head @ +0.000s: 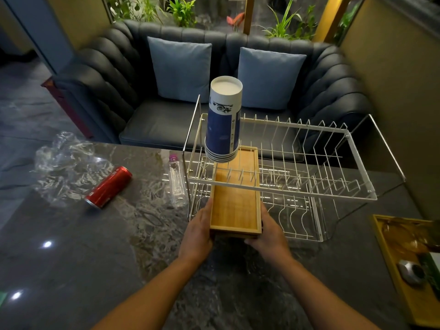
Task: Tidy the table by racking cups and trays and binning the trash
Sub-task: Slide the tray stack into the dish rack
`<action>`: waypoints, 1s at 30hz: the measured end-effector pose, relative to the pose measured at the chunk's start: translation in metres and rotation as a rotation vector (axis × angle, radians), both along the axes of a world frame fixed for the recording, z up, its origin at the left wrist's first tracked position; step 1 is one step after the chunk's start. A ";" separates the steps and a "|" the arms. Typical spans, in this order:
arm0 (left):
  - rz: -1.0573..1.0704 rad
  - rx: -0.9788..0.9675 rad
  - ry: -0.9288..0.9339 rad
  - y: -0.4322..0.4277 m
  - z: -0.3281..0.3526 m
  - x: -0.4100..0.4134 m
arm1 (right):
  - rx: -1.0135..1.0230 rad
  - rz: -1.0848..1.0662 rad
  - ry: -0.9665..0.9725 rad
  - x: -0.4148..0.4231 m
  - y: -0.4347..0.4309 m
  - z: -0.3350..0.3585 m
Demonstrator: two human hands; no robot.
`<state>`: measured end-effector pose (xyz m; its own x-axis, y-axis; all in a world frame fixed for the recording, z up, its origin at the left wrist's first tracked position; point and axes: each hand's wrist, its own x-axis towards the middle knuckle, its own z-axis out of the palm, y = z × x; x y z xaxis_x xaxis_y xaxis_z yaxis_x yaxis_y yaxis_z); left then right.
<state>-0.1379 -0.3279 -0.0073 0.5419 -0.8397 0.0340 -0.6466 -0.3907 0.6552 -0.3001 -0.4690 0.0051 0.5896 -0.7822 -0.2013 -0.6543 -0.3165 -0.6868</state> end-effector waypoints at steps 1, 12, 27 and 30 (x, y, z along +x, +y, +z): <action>0.003 0.005 0.004 0.000 0.000 0.000 | -0.001 -0.006 0.003 0.000 0.000 0.000; -0.032 0.016 0.089 -0.001 0.006 0.008 | 0.080 -0.003 -0.038 -0.002 -0.006 0.001; -0.037 -0.006 0.111 -0.003 0.016 0.005 | 0.097 -0.064 -0.031 -0.002 -0.004 0.001; -0.027 0.004 0.121 -0.002 0.016 0.004 | 0.090 -0.067 -0.031 -0.002 -0.003 0.002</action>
